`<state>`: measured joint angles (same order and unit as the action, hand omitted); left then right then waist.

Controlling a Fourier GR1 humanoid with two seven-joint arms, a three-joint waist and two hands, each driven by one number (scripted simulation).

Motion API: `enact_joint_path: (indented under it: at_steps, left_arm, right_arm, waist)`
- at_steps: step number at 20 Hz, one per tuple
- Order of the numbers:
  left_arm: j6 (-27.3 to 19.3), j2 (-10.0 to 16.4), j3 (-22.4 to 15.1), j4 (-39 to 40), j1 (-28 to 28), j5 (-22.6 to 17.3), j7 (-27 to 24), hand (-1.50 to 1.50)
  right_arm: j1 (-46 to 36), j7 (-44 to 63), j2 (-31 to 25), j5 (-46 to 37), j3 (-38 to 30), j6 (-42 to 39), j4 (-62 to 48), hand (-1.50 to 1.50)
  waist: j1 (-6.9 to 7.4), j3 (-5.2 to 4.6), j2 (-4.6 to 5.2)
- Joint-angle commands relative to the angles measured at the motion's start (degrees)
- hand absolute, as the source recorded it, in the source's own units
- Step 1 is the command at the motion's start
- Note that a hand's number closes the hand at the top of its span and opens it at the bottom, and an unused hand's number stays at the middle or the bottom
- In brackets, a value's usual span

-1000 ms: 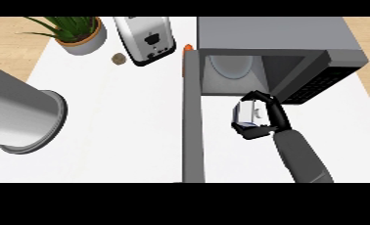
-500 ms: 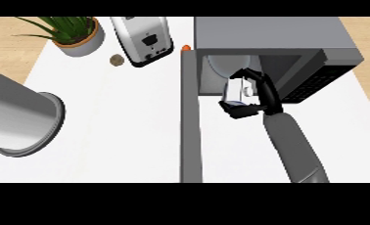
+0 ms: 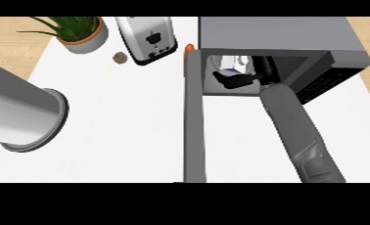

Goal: Pick up the milk, place it into the microwave and close the microwave

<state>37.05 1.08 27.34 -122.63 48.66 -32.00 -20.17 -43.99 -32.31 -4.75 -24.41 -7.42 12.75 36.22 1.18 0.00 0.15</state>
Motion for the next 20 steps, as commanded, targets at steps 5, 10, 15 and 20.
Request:
enact_joint_path:
  at_steps: [5, 10, 15, 20]
  left_arm:
    - [-0.67, -0.10, -2.18, 2.05, -5.48, 2.17, 2.97, -1.50]
    - [-1.09, 0.79, -1.13, 2.03, -6.39, 2.50, 3.43, -1.50]
    - [-2.18, 4.07, 0.04, 4.45, -11.33, 1.54, 4.51, -1.50]
    - [-1.80, 2.93, -1.78, 6.04, -13.11, 5.74, 3.88, -1.50]
  right_arm:
    - [-11.50, 1.84, -3.38, -2.11, -4.24, 9.19, -14.65, 1.50]
    - [-13.94, 5.54, -5.69, -2.12, -7.06, 16.59, -19.79, 1.50]
    - [-14.77, 3.34, -5.03, 0.56, -10.76, 21.97, -21.33, -1.50]
    - [-15.09, 2.57, -6.27, -4.34, -7.49, 27.37, -25.46, -1.50]
  waist:
    - [2.06, 0.08, 1.18]
    - [3.43, 0.14, 1.70]
    - [4.37, 0.25, 2.70]
    - [4.94, 0.15, 2.71]
